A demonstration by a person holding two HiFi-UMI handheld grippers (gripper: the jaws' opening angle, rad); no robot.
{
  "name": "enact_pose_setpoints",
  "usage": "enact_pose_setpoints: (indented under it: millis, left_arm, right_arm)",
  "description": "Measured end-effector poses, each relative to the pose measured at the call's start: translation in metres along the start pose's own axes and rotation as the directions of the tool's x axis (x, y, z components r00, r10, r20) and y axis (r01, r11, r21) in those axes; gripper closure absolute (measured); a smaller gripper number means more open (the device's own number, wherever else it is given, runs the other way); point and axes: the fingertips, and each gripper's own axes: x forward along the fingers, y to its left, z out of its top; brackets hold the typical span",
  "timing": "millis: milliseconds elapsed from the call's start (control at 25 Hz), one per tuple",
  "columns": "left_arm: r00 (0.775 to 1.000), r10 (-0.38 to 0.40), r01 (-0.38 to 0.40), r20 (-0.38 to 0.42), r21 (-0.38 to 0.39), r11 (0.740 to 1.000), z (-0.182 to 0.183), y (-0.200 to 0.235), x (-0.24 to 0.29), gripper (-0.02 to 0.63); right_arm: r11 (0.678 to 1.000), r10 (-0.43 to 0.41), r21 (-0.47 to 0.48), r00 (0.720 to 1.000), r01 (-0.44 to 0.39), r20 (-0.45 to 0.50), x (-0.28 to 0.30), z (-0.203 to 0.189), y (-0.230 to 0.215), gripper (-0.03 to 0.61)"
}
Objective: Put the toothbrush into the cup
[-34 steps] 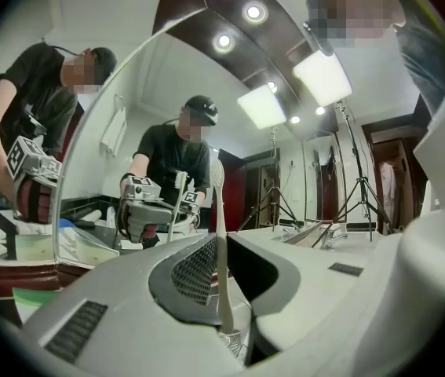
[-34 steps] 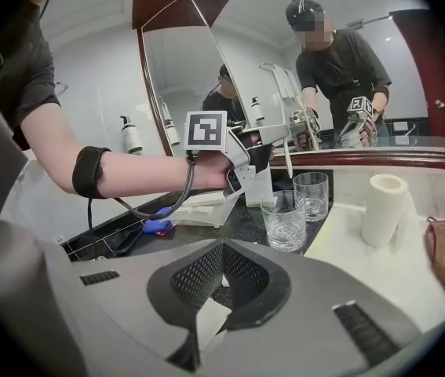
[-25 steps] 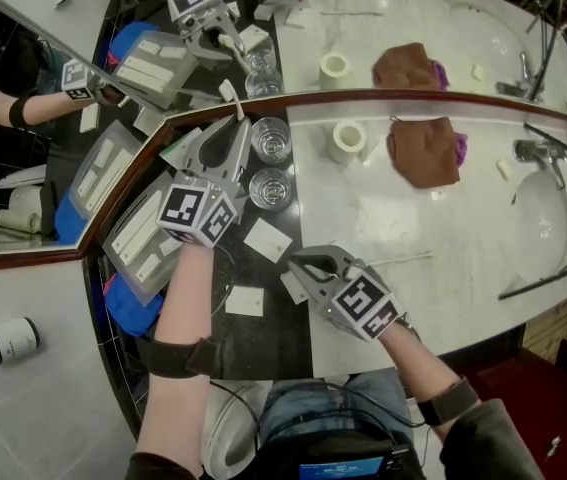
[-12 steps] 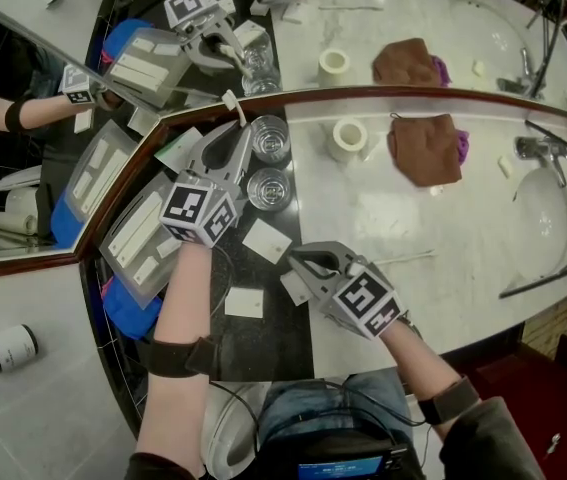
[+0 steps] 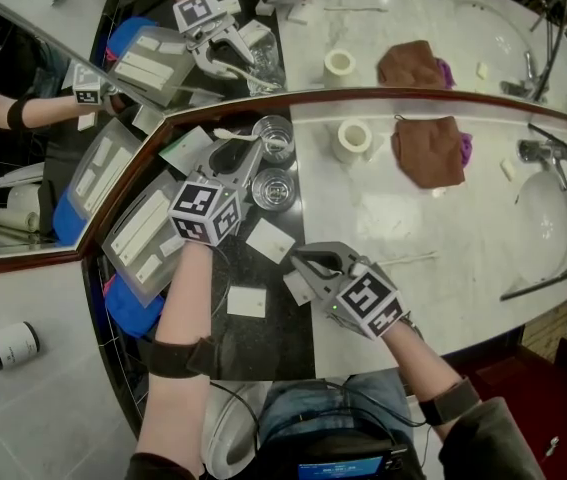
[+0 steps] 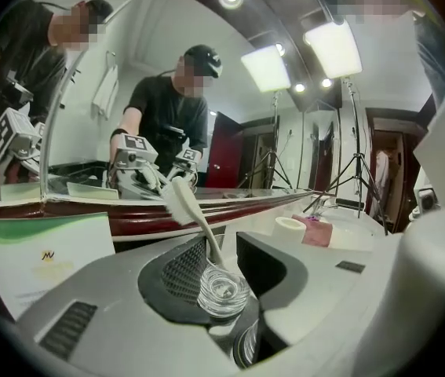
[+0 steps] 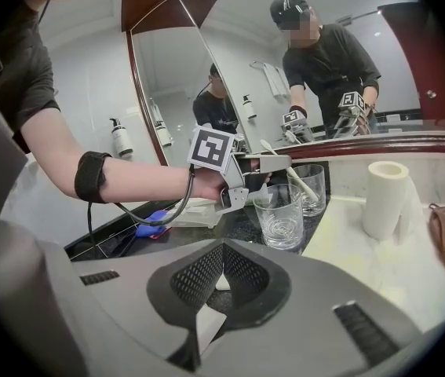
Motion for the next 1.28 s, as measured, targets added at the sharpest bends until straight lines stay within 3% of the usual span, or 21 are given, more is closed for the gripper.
enact_pose_setpoints:
  millis: [520,840,960,1040,1280]
  left_arm:
    - [0.998,0.028,-0.028,-0.064,-0.005,1.0,-0.009,0.001,-0.008,0.463]
    - [0.985,0.093,-0.102,-0.148,-0.053,0.993,-0.013,-0.011,-0.061,0.463]
    - [0.978,0.14,-0.152,-0.153,-0.071,0.986,-0.007,-0.023,-0.09,0.517]
    - [0.973,0.179,-0.19,-0.143,-0.07,0.979,0.002,-0.031,-0.109,0.607]
    - [0.972,0.208,-0.217,-0.109,-0.078,0.973,0.032,-0.073,-0.153,0.611]
  right_arm:
    - [1.0,-0.006,0.011,1.0,0.006,0.01,-0.006,0.0,0.005,0.576]
    - [0.999,-0.034,-0.003,0.999,0.034,0.026,-0.038,0.014,0.016,0.576]
    - [0.998,-0.055,-0.011,0.998,0.055,0.031,-0.059,0.018,0.018,0.575]
    - [0.997,-0.075,-0.019,0.997,0.075,0.037,-0.074,0.022,0.016,0.575]
    - [0.988,-0.148,-0.03,0.986,0.151,0.077,-0.127,0.033,0.005,0.575]
